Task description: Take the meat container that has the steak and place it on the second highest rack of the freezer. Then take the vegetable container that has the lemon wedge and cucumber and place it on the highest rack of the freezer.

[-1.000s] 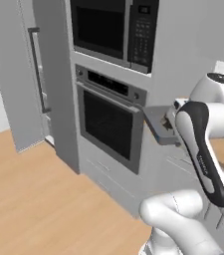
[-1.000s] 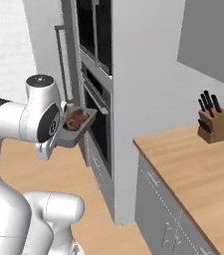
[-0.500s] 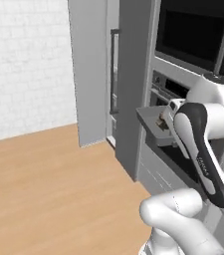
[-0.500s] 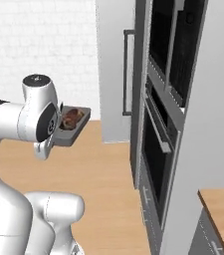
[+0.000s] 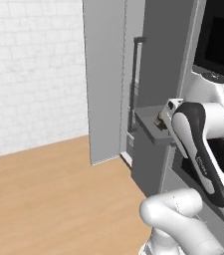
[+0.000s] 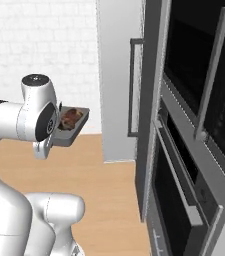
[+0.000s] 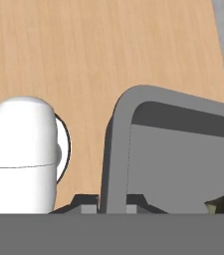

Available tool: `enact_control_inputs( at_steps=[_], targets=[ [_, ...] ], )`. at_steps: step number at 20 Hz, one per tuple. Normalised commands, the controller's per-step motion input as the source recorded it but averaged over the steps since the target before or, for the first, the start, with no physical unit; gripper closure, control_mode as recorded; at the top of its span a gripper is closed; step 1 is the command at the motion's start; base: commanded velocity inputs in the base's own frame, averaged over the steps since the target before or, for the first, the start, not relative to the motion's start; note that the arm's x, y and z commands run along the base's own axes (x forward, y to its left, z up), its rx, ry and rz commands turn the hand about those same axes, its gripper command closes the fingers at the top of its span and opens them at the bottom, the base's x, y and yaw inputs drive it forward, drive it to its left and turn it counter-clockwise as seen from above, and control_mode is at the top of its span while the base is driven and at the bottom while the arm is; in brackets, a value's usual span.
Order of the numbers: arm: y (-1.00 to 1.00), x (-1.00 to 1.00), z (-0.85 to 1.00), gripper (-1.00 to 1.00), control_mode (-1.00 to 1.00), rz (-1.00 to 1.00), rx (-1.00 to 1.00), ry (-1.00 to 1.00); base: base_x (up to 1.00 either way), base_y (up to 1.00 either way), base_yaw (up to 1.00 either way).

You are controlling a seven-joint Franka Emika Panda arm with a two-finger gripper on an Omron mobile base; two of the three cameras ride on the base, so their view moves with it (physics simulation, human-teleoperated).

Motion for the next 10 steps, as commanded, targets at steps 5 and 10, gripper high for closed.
enact_control_inputs(
  at_steps=[5,10],
  targets=[
    [0.0,0.0,0.0,1.0,1.0,0.0,0.0,0.0,0.93,0.43,-0.02],
    [0.0,0.0,0.0,1.0,1.0,0.0,0.0,0.0,0.77,0.24,-0.15]
  ],
)
